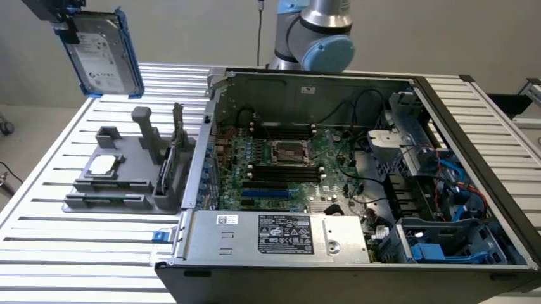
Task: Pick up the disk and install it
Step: 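Pick up the disk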
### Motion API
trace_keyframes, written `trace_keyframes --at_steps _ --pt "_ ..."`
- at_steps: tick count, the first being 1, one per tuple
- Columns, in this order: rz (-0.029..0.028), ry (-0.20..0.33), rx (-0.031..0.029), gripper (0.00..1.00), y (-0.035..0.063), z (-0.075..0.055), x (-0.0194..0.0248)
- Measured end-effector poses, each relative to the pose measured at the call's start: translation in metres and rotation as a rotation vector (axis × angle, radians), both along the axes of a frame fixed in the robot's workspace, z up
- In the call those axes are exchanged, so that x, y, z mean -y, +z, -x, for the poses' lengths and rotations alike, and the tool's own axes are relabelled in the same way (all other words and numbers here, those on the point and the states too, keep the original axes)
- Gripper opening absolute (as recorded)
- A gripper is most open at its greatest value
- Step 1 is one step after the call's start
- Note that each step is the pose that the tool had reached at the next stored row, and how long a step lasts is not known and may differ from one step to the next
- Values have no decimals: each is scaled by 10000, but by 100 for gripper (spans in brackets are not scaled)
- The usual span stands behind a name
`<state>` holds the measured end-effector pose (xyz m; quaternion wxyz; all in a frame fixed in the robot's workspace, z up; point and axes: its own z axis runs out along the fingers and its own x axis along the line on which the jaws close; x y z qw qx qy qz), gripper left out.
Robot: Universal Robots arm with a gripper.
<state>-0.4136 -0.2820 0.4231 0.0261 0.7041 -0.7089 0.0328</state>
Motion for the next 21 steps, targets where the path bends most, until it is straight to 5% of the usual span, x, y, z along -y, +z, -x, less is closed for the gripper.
trace_keyframes --at_steps 14,21 --pt "0 0 -1 33 512 -502 89" --pt "-23 0 -2 33 658 -813 192"
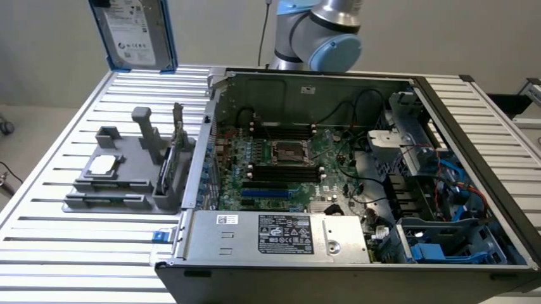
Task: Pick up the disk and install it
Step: 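Pick up the disk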
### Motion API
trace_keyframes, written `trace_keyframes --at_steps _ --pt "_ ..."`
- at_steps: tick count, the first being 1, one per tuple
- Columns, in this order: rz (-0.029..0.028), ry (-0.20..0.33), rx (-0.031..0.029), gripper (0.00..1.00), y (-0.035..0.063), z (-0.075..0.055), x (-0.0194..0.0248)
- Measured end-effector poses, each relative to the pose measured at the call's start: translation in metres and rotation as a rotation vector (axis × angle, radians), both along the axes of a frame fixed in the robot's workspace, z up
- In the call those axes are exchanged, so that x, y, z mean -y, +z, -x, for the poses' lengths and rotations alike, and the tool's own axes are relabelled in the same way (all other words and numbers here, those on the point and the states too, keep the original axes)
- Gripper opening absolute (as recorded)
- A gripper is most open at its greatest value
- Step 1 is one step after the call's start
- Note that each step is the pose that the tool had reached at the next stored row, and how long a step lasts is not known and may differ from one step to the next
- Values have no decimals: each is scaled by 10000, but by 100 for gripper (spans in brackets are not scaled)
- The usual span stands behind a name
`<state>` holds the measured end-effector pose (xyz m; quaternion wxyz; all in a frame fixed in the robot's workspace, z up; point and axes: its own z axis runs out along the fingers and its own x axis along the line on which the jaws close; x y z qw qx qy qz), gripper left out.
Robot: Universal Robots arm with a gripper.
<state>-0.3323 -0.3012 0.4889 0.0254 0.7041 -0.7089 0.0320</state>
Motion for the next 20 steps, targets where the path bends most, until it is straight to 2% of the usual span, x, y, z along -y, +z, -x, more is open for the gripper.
trace_keyframes --at_steps 5,13,20 --pt "-10 1 1 33 61 -153 97" --pt "-11 1 0 33 133 -418 275" --pt "-28 0 -23 33 158 -617 407"
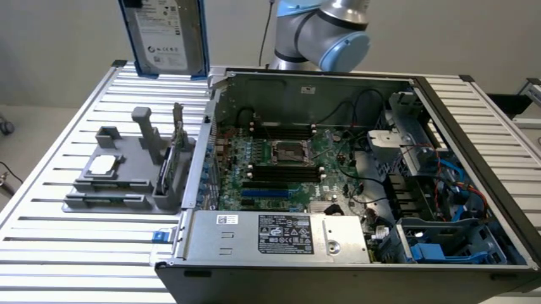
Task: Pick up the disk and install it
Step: 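Pick up the disk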
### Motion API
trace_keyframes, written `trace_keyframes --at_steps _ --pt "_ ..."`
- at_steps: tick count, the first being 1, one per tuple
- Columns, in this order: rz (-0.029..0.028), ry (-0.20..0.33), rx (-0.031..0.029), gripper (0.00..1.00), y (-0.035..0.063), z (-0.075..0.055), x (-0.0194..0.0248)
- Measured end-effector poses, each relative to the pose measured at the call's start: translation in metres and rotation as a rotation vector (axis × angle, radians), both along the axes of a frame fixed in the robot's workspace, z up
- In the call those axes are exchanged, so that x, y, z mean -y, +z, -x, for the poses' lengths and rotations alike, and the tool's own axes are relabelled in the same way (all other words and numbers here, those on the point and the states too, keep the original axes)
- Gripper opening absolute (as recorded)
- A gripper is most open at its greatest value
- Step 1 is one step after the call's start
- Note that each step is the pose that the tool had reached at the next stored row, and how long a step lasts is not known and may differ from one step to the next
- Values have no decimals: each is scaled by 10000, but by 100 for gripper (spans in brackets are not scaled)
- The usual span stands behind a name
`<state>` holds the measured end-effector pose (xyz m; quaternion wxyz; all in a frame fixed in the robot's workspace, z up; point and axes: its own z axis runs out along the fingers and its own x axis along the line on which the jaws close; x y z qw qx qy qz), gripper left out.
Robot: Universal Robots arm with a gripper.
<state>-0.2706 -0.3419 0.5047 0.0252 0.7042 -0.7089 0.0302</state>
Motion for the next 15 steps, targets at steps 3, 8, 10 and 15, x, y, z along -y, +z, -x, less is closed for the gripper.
trace_keyframes --at_steps 3,8,10,15 --pt "-5 0 -12 33 22 -105 51" --pt "-8 1 -25 33 73 -309 140" --pt "-9 0 -30 33 93 -389 174" --pt "-13 1 -43 33 144 -596 259"
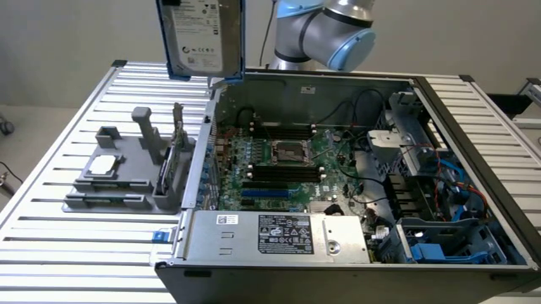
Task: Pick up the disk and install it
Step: 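Pick up the disk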
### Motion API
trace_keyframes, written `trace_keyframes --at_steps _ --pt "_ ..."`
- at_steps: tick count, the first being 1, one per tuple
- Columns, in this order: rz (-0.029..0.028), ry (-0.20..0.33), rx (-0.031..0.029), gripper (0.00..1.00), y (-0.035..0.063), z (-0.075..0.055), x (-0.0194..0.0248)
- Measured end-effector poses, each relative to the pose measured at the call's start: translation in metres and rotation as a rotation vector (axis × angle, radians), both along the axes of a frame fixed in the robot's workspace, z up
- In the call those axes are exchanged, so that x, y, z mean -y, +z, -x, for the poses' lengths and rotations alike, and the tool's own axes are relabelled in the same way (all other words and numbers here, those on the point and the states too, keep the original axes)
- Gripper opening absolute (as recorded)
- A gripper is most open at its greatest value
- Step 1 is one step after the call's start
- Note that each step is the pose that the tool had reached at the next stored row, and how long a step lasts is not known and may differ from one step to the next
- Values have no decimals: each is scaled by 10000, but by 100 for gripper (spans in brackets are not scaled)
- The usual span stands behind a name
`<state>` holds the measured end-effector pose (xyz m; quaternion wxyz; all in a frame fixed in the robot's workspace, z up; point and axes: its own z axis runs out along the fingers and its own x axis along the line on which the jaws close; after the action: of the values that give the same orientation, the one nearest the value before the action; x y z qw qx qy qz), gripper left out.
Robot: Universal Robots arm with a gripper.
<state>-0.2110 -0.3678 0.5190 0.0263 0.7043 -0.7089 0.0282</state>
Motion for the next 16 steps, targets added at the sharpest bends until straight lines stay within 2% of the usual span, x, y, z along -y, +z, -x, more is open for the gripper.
trace_keyframes --at_steps 16 --pt "-22 -1 -54 33 128 -643 256"
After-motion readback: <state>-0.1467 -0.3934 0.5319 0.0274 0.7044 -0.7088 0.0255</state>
